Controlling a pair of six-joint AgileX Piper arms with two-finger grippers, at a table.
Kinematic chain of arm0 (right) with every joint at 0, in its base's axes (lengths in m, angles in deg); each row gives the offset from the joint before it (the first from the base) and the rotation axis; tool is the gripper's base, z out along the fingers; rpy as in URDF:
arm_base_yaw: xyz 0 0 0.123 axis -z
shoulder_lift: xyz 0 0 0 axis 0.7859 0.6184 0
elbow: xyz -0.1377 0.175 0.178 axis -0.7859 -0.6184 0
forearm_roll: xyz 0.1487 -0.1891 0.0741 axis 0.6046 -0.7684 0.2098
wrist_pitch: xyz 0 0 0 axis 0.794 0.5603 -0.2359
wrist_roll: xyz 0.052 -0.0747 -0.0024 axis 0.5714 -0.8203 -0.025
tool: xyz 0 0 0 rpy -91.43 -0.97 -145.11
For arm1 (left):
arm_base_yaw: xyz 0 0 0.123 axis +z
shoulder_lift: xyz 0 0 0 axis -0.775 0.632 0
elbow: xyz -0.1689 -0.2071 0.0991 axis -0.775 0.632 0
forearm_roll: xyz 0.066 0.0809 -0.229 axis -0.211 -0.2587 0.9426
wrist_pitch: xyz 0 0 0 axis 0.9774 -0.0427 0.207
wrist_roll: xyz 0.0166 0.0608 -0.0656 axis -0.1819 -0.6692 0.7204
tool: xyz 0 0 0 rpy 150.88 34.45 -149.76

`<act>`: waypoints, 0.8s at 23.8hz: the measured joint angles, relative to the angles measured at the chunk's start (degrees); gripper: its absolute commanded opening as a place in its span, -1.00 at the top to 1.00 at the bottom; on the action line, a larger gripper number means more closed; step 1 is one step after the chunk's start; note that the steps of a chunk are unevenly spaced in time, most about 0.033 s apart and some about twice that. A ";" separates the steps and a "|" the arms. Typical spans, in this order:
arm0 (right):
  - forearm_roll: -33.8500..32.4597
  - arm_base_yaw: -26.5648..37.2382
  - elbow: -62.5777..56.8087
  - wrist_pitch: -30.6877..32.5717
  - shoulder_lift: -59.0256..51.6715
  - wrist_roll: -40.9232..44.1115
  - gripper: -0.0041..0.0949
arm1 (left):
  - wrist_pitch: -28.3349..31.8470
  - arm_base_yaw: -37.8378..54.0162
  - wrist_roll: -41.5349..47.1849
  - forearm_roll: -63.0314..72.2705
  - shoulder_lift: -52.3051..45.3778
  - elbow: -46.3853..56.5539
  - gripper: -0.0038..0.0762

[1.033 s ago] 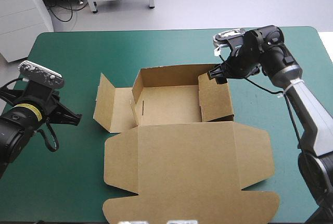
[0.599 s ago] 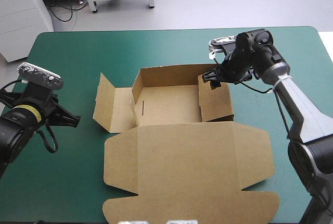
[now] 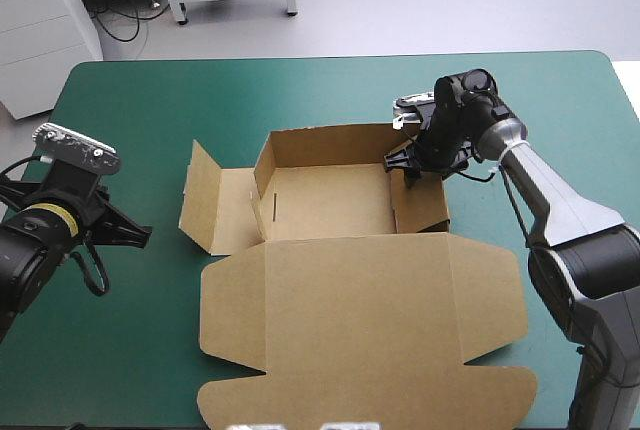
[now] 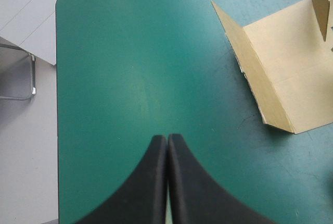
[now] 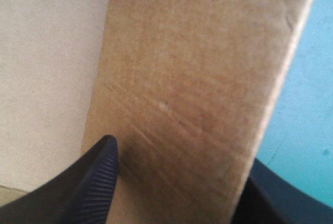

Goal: Fold the box

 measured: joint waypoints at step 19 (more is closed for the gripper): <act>-2.78 0.00 0.55 -0.47 -4.81 -3.88 0.96 | -1.43 0.00 0.38 -0.58 0.00 0.06 0.95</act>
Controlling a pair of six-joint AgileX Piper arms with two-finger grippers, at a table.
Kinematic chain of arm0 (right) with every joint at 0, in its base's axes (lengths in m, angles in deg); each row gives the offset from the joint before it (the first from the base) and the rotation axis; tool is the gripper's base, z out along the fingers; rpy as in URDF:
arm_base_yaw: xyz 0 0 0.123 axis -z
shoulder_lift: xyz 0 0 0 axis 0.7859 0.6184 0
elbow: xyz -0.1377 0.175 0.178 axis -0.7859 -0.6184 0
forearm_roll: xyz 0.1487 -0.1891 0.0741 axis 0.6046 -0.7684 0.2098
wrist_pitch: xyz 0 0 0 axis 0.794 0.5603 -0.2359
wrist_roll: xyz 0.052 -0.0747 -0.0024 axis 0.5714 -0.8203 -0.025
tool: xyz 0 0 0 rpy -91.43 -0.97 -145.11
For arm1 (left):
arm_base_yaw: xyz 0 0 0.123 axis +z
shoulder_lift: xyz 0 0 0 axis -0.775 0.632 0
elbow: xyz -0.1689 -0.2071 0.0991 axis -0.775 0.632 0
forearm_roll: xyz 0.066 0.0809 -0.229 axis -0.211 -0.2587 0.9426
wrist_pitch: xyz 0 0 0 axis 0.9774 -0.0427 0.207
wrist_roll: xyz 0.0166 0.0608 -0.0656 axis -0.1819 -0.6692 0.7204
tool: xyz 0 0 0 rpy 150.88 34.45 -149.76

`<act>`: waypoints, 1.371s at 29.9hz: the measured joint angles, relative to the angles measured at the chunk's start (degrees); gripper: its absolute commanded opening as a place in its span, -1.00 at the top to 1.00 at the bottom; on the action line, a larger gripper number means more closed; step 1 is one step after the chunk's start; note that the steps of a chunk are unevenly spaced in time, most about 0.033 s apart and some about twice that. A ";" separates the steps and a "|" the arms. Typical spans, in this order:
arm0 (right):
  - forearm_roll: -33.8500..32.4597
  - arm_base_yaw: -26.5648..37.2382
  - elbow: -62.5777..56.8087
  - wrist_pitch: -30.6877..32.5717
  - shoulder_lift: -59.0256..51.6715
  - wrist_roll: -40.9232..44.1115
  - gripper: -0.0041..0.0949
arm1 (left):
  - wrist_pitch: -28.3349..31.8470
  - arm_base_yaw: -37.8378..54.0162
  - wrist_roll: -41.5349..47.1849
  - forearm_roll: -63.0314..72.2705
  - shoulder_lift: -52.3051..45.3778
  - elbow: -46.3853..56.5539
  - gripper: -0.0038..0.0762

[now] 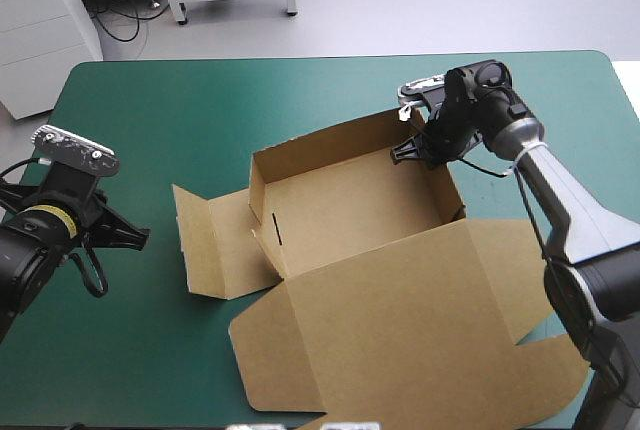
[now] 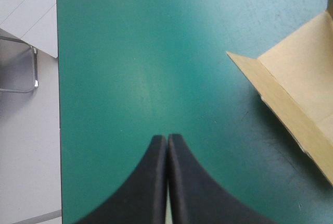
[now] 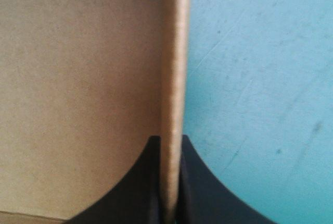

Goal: Fold the box

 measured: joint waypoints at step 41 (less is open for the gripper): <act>28.03 26.91 -4.51 1.00 -24.03 -25.25 0.96 | 34.02 0.00 17.35 12.87 19.43 9.27 0.92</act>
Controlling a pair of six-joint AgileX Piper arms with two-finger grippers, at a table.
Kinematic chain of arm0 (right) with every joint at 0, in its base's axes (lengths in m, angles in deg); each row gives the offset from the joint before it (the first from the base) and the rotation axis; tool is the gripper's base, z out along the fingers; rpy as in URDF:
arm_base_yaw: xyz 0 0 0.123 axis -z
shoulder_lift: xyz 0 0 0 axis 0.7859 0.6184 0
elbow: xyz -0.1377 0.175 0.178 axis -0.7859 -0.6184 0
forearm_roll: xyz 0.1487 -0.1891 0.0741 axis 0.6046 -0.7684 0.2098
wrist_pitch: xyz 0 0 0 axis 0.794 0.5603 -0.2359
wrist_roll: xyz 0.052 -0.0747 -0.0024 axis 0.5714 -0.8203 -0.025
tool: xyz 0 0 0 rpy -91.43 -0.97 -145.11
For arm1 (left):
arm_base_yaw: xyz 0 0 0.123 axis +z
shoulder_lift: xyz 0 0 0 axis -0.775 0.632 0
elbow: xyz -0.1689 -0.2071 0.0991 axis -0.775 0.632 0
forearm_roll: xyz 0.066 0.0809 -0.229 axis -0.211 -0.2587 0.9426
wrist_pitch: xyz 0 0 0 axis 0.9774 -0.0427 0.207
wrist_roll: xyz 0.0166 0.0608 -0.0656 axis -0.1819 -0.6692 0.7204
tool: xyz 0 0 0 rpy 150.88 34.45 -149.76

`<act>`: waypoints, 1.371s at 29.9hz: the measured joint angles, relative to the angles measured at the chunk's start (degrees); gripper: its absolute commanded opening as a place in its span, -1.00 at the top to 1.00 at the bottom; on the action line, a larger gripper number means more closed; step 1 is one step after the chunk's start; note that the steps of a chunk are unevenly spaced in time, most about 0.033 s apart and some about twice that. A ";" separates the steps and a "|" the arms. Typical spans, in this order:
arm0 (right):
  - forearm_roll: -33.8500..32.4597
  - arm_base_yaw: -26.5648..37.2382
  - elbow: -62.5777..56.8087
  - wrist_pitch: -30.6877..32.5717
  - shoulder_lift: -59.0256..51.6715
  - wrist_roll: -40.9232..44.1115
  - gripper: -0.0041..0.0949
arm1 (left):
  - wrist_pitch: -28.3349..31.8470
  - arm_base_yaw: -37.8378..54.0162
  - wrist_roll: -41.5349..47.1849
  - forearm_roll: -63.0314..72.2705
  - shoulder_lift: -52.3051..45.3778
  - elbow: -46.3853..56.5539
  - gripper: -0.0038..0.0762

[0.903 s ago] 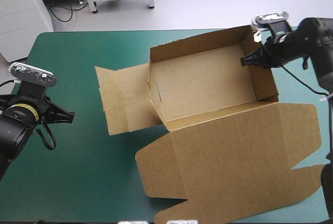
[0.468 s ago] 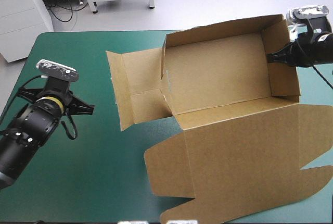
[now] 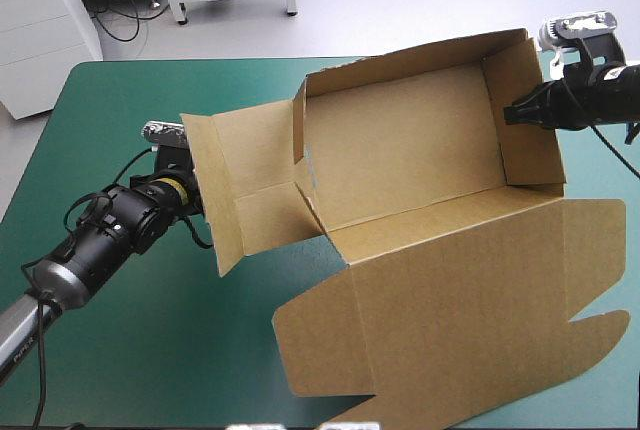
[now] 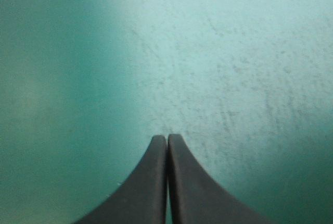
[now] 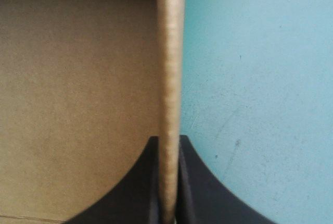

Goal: Fold the box

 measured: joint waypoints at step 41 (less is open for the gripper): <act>-3.23 -2.34 0.00 -6.75 0.00 2.15 0.96 | -26.74 10.10 -78.69 98.89 5.22 -3.15 0.10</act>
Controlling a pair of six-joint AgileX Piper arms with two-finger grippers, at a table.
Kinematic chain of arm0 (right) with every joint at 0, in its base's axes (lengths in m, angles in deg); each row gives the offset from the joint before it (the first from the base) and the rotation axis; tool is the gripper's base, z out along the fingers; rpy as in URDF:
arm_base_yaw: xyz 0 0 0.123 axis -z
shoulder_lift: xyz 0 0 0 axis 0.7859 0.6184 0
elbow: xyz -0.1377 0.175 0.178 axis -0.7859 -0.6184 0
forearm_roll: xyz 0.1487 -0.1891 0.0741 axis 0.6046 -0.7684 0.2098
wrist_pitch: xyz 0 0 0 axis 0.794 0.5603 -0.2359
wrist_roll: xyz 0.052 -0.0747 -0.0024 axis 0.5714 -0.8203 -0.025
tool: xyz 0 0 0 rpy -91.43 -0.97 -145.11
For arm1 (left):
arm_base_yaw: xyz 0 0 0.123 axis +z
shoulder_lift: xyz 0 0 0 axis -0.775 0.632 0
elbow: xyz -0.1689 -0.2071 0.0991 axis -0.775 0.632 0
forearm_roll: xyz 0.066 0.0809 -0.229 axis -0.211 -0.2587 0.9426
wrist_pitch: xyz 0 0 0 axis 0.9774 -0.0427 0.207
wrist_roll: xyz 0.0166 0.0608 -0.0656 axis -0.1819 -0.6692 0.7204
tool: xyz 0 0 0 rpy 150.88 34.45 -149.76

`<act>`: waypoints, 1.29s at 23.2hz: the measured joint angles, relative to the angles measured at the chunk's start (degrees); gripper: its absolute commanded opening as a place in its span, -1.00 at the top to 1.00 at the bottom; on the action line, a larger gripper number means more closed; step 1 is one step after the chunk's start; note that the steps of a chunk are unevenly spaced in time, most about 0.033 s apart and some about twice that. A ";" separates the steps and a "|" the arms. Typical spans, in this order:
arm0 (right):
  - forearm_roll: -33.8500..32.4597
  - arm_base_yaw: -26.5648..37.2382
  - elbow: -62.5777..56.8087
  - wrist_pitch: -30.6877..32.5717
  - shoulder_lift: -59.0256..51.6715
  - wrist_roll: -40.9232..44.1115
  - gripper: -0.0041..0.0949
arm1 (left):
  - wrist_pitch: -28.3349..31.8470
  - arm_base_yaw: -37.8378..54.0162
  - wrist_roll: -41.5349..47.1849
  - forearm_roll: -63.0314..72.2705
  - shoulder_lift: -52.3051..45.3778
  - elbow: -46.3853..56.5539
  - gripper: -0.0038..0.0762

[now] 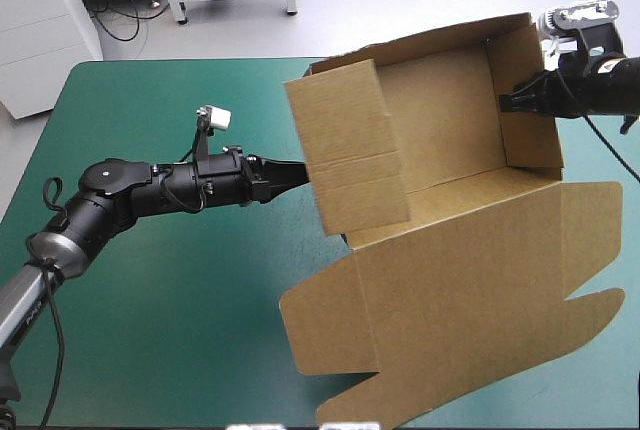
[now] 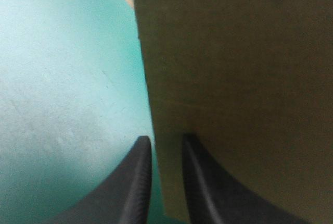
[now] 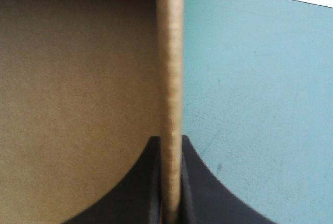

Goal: Fold the box

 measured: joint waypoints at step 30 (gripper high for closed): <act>-12.75 -12.51 -0.12 -10.13 0.06 17.95 0.96 | 12.86 0.23 12.70 -18.89 0.24 -14.90 -0.43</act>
